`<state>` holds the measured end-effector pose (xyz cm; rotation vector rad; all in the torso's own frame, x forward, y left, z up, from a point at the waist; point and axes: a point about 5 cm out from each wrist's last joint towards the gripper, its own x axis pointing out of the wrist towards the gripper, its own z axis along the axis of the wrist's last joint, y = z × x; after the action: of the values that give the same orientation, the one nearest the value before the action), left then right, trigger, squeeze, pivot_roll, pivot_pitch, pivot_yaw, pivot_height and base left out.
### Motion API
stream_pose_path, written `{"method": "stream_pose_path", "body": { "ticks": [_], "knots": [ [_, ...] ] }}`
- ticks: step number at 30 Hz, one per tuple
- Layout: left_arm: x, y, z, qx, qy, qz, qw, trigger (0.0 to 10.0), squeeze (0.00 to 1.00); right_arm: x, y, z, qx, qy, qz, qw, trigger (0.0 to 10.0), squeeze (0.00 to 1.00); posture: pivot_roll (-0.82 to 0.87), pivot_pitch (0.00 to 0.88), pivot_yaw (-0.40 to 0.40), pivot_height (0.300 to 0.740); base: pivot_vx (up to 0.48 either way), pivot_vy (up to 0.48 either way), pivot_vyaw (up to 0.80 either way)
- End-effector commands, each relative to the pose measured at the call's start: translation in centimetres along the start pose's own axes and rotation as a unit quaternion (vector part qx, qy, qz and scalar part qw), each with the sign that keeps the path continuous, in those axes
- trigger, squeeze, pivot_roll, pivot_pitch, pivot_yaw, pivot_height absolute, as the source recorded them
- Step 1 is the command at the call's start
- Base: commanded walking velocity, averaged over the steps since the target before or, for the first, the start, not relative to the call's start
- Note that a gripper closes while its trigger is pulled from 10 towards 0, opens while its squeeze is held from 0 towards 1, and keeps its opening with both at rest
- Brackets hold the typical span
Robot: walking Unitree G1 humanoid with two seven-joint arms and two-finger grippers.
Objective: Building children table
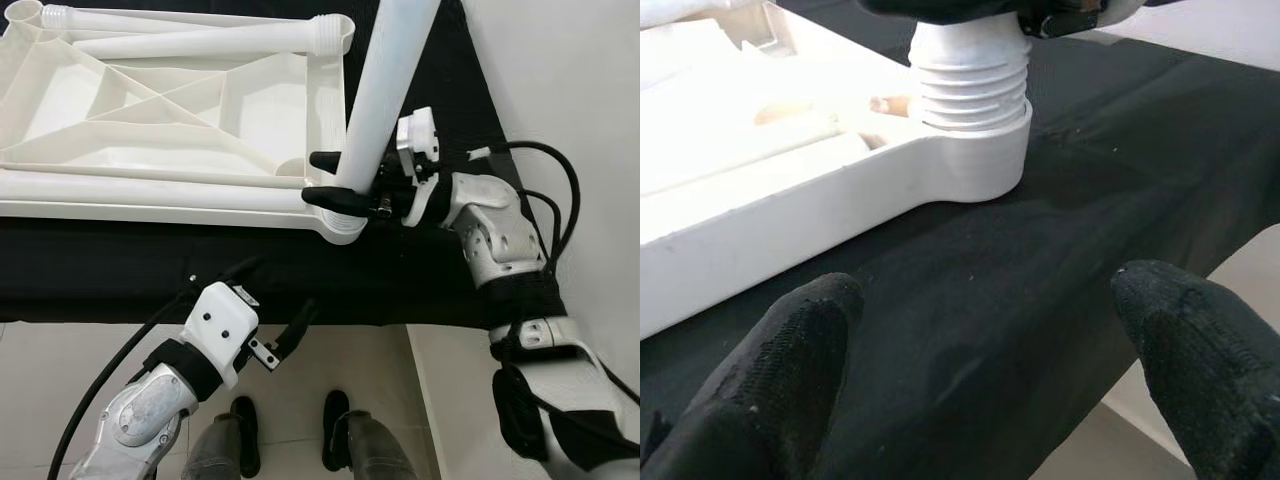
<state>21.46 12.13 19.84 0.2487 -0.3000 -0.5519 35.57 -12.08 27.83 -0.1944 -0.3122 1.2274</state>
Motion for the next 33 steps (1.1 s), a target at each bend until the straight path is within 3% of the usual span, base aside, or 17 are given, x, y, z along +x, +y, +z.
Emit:
{"method": "stream_pose_path", "body": {
  "ticks": [1,2,3,4,5,6,8,13,14,16,17,19,20,26,27,28,33],
  "knots": [
    [-0.5,-0.4,-0.7,-0.006,0.014,-0.007,1.000,10.0,0.00,-0.4,0.8,-2.7,0.043,0.038,-0.053,0.997,0.0,0.00,0.11,0.380,-0.109,0.740,0.000,0.000,0.00],
    [-0.6,-0.4,-1.0,-0.006,0.018,-0.006,1.000,10.0,0.00,-0.3,1.9,-4.0,0.058,0.066,-0.098,0.991,0.0,0.00,0.11,0.381,-0.112,0.740,0.000,0.000,0.00],
    [-1.0,-0.4,-1.4,-0.009,0.026,-0.002,1.000,10.0,0.00,-0.1,3.7,-6.4,0.073,0.125,-0.232,0.962,0.0,0.00,0.11,0.386,-0.110,0.740,0.000,0.000,0.00],
    [-1.0,-0.4,-1.4,-0.009,0.026,-0.002,1.000,10.0,0.00,-0.1,3.7,-6.4,0.073,0.125,-0.232,0.962,0.0,0.00,0.11,0.386,-0.110,0.740,0.000,0.000,0.00],
    [-1.4,-0.4,-1.9,-0.015,0.036,0.006,0.999,10.0,0.00,-0.4,6.4,-8.3,0.124,0.157,-0.319,0.926,0.0,0.00,0.10,0.389,-0.097,0.740,0.000,0.000,0.00],
    [-1.4,-0.4,-1.9,-0.015,0.036,0.006,0.999,10.0,0.00,-0.4,6.4,-8.3,0.124,0.157,-0.319,0.926,0.0,0.00,0.10,0.389,-0.097,0.740,0.000,0.000,0.00],
    [-2.2,-0.4,-2.9,-0.029,0.049,0.024,0.998,10.0,0.00,-0.3,9.5,-9.6,0.152,0.187,-0.383,0.892,0.0,0.00,0.08,0.377,-0.088,0.740,0.000,0.000,0.00],
    [-2.4,-0.6,-3.8,-0.066,0.049,0.045,0.996,10.0,0.00,1.2,8.6,-8.9,0.102,0.171,-0.351,0.915,0.0,0.00,0.08,0.345,-0.075,0.740,0.000,0.000,0.00],
    [-2.3,-0.5,-4.0,-0.075,0.048,0.049,0.995,10.0,0.00,1.4,7.9,-8.7,0.094,0.165,-0.348,0.918,4.4,0.00,0.08,0.339,-0.075,0.740,0.000,0.000,0.00],
    [-2.2,-0.4,-4.1,-0.079,0.046,0.050,0.995,10.0,0.00,1.5,7.6,-8.6,0.091,0.162,-0.353,0.917,4.4,0.00,0.08,0.337,-0.076,0.740,0.000,0.000,0.00],
    [-2.1,-0.3,-4.2,-0.083,0.044,0.053,0.994,10.0,0.00,1.7,6.8,-7.9,0.085,0.143,-0.347,0.923,10.0,0.00,0.08,0.329,-0.077,0.740,0.000,0.000,0.00],
    [-1.9,-0.4,-4.4,-0.085,0.039,0.057,0.994,10.0,0.00,2.0,5.7,-6.4,0.080,0.107,-0.333,0.934,10.0,0.00,0.08,0.322,-0.083,0.740,0.000,0.000,0.00],
    [-1.8,-0.4,-4.5,-0.086,0.038,0.057,0.994,10.0,0.00,2.0,5.1,-5.6,0.079,0.080,-0.303,0.946,10.0,1.00,0.08,0.316,-0.085,0.740,0.000,0.000,0.00],
    [-1.5,-0.4,-4.4,-0.093,0.019,0.054,0.994,10.0,0.00,1.8,3.2,-2.7,0.051,0.023,-0.170,0.984,10.0,0.92,0.08,0.312,-0.094,0.740,0.000,0.000,0.00],
    [-1.4,-0.4,-4.3,-0.094,0.014,0.050,0.994,10.0,0.00,1.8,3.0,-2.3,0.035,0.023,-0.140,0.989,10.0,0.74,0.08,0.310,-0.098,0.740,0.000,0.000,0.00],
    [-1.3,-0.4,-4.2,-0.091,0.008,0.045,0.995,10.0,0.00,1.7,2.9,-2.1,0.025,0.027,-0.110,0.993,10.0,0.00,0.08,0.309,-0.099,0.740,0.000,0.000,0.00],
    [-0.9,0.0,-2.9,-0.080,-0.020,0.033,0.996,10.0,0.00,1.3,2.9,-1.8,0.015,0.038,-0.006,0.999,10.0,0.00,0.08,0.304,-0.105,0.740,0.000,0.000,0.00]
  ]
}}
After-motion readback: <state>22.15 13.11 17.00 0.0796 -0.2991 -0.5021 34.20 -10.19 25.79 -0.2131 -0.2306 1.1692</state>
